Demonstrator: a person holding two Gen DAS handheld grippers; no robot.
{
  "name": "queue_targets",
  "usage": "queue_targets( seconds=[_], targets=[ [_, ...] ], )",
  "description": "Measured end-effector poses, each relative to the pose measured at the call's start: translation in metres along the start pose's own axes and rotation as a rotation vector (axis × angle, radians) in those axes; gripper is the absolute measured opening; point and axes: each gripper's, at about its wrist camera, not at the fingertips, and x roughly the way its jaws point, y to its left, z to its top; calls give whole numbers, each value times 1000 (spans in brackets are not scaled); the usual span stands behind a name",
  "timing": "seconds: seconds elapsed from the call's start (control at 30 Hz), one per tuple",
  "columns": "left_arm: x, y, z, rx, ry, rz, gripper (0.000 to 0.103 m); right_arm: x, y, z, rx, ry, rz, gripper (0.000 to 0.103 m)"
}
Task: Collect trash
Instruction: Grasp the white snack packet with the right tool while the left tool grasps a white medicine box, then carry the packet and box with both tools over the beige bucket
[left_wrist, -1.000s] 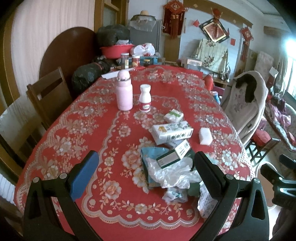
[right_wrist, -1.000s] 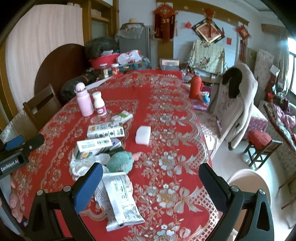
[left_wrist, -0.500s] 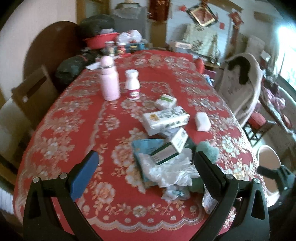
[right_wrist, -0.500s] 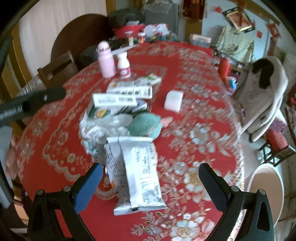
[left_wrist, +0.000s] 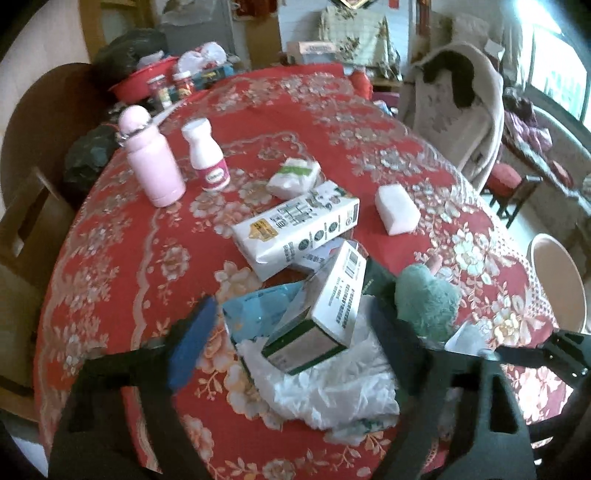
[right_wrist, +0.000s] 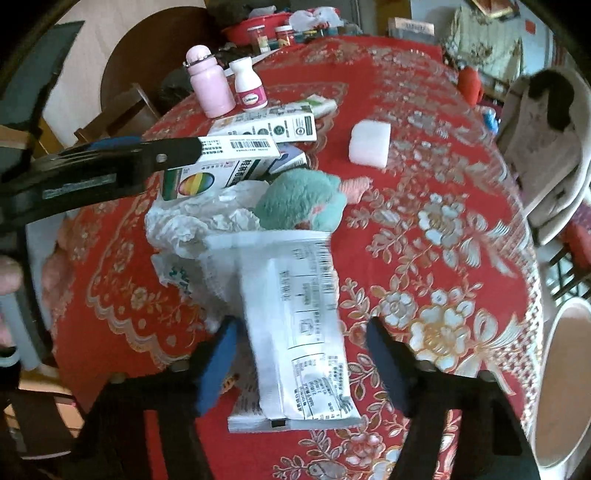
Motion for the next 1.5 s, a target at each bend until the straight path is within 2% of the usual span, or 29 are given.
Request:
queue_targets(
  seconds=[0.03, 0.07, 0.13, 0.2, 0.3, 0.47, 0.5, 0.6, 0.83, 1.0, 1.2, 1.5],
  targets=[
    [5, 1, 1, -4, 15, -16, 60, 0, -2, 0, 13, -2, 15, 47],
    [8, 2, 2, -8, 22, -23, 56, 0, -3, 0, 21, -3, 26, 47],
    [12, 5, 3, -17, 42, -38, 39, -2, -5, 1, 33, -9, 48, 45],
    [12, 6, 4, -18, 42, -49, 30, -7, -7, 1, 40, -28, 69, 43],
    [7, 9, 6, -18, 39, -51, 28, -23, -9, 2, 52, -64, 101, 42],
    [-12, 22, 9, -72, 26, -103, 26, -47, -19, 5, 66, -124, 89, 42],
    [-16, 24, 10, -85, 24, -111, 17, -50, -22, 5, 71, -131, 84, 42],
    [-28, 29, 12, -132, 28, -166, 17, -61, -32, 3, 98, -158, 75, 42],
    [-50, 20, 17, -168, 21, -256, 17, -81, -54, -9, 165, -188, 53, 42],
    [-65, 1, 24, -150, 4, -300, 17, -95, -65, -18, 183, -215, 15, 42],
    [-80, -55, 39, -68, -18, -396, 17, -116, -97, -35, 252, -241, -69, 42],
    [-76, -172, 60, 77, 2, -565, 17, -150, -178, -73, 448, -259, -243, 42]
  ],
)
